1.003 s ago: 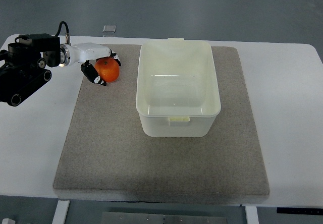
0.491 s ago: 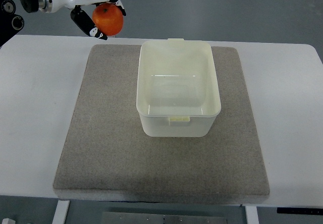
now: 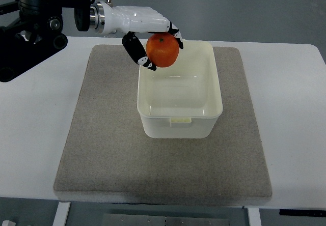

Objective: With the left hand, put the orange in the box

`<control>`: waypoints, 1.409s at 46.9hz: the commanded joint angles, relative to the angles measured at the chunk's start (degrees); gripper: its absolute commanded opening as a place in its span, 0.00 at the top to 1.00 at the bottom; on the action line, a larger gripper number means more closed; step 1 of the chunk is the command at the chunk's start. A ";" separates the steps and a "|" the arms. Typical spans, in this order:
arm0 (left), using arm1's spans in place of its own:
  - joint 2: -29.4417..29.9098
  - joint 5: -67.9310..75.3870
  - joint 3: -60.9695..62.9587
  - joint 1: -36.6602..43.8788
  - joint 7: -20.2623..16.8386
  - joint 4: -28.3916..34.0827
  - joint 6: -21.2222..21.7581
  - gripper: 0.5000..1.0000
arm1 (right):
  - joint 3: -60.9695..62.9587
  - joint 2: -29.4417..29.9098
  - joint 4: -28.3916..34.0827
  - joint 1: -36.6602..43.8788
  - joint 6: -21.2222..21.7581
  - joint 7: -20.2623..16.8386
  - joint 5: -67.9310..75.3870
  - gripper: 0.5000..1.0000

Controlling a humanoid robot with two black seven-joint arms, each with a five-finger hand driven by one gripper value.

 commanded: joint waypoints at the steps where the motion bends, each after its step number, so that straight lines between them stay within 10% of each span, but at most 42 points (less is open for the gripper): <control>1: -1.74 1.17 1.64 0.21 0.15 0.62 0.29 1.00 | 0.03 0.00 -0.02 0.01 0.00 0.00 0.00 0.14; 24: -9.39 6.19 3.22 3.55 2.34 6.68 0.73 1.00 | 0.03 0.00 -0.02 0.01 0.00 0.00 0.00 0.14; 37: -9.57 5.05 2.70 3.55 2.34 6.86 0.82 0.06 | 0.03 0.00 0.06 0.01 0.00 0.00 0.00 0.14; 66: -1.66 -30.26 -1.00 2.50 2.26 6.86 0.99 0.02 | 0.03 0.00 -0.02 0.01 0.00 0.00 0.00 0.14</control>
